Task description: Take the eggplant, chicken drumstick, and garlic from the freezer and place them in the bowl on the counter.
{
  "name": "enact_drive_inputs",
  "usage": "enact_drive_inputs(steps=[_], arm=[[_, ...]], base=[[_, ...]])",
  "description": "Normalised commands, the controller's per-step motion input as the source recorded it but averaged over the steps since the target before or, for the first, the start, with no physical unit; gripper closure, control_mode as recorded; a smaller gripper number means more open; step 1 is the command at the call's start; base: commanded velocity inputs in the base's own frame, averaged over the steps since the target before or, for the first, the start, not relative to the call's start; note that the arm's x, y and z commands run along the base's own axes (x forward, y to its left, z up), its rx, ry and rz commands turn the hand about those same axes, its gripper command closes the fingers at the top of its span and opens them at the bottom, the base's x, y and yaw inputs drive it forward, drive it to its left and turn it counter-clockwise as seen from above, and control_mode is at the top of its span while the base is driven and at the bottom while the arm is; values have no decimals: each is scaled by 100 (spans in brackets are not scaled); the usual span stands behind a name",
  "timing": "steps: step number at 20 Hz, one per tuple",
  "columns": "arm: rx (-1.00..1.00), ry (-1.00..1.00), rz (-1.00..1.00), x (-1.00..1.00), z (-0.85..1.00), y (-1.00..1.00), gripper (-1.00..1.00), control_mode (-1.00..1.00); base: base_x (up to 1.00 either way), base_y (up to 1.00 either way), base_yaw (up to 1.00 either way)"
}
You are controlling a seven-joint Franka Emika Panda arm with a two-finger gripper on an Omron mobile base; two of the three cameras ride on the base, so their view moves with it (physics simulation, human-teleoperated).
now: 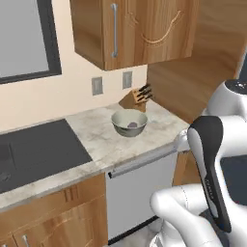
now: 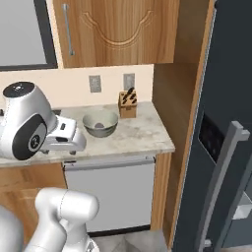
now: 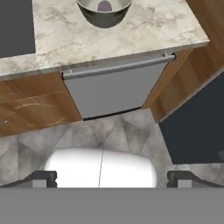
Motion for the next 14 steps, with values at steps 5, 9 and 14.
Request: enact_drive_inputs(steps=[5,9,14], arm=[[0,0,0,0,0,0,-100,100],[0,0,0,0,0,0,-100,100],[0,0,0,0,0,0,-100,100]], base=[[-84,36,-81],[-41,3,-77],[-10,-24,-65]])
